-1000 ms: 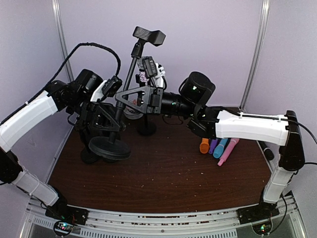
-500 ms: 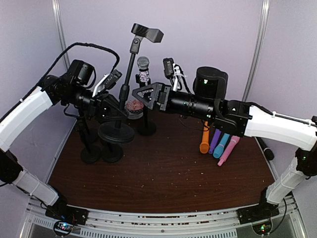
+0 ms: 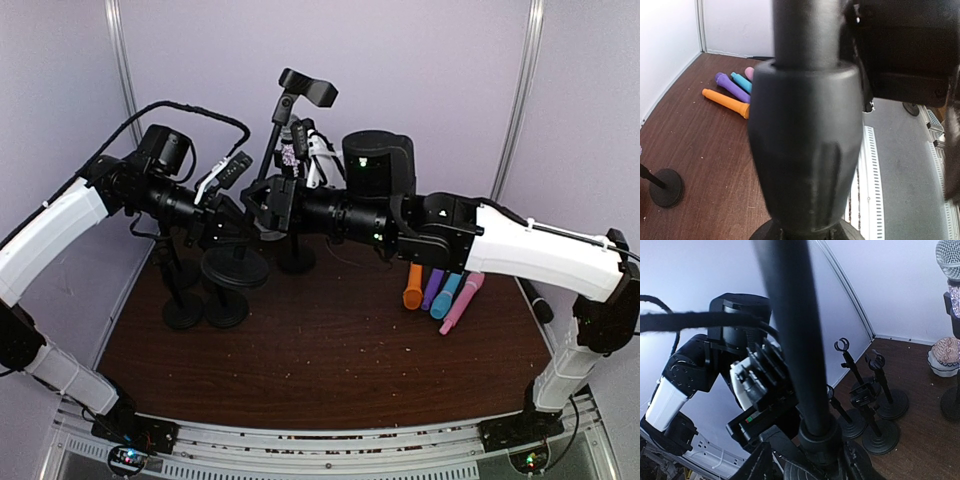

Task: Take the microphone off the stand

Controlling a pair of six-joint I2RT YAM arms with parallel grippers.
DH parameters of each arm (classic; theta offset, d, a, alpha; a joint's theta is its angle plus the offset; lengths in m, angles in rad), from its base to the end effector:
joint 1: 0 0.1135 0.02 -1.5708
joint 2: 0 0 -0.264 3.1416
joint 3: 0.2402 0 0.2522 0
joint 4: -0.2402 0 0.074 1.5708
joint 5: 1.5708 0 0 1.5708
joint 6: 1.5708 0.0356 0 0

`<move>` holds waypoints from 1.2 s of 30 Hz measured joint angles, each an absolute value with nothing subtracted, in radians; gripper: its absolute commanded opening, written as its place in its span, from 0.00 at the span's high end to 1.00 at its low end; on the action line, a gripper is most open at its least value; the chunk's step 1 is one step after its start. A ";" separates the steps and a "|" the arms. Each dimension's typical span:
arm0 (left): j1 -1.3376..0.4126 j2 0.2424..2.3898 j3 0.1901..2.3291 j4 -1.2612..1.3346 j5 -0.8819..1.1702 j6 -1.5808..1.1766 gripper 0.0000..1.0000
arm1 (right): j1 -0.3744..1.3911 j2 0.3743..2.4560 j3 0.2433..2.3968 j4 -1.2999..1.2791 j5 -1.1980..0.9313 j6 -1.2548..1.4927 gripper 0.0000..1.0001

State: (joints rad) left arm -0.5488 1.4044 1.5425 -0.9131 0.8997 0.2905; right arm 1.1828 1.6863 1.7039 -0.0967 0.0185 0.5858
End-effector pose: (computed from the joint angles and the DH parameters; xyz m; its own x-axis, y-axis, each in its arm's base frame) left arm 0.2238 -0.1695 0.3997 -0.3423 0.4181 -0.8414 0.9391 0.1241 -0.3204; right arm 0.1533 0.3733 0.4314 -0.5327 0.1576 -0.8315 -0.7489 0.3699 0.5499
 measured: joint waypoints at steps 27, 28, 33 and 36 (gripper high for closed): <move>-0.535 1.373 1.510 -0.915 0.885 0.282 1.00 | 1.192 1.764 1.793 -0.160 0.103 0.649 0.94; -0.535 1.373 1.510 -0.915 0.886 0.282 1.00 | 1.192 1.764 1.792 -0.159 0.102 0.649 0.95; -0.535 1.372 1.510 -0.931 0.903 0.282 1.00 | 1.184 1.739 1.722 -0.078 0.062 0.638 0.99; -0.535 1.372 1.510 -0.959 0.948 0.282 1.00 | 1.166 1.709 1.649 0.008 -0.028 0.635 0.99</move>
State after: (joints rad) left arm -0.5354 1.3724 1.5105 -0.9588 0.9478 0.2821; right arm 1.1660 1.7088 1.6485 0.0082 -0.0280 0.6346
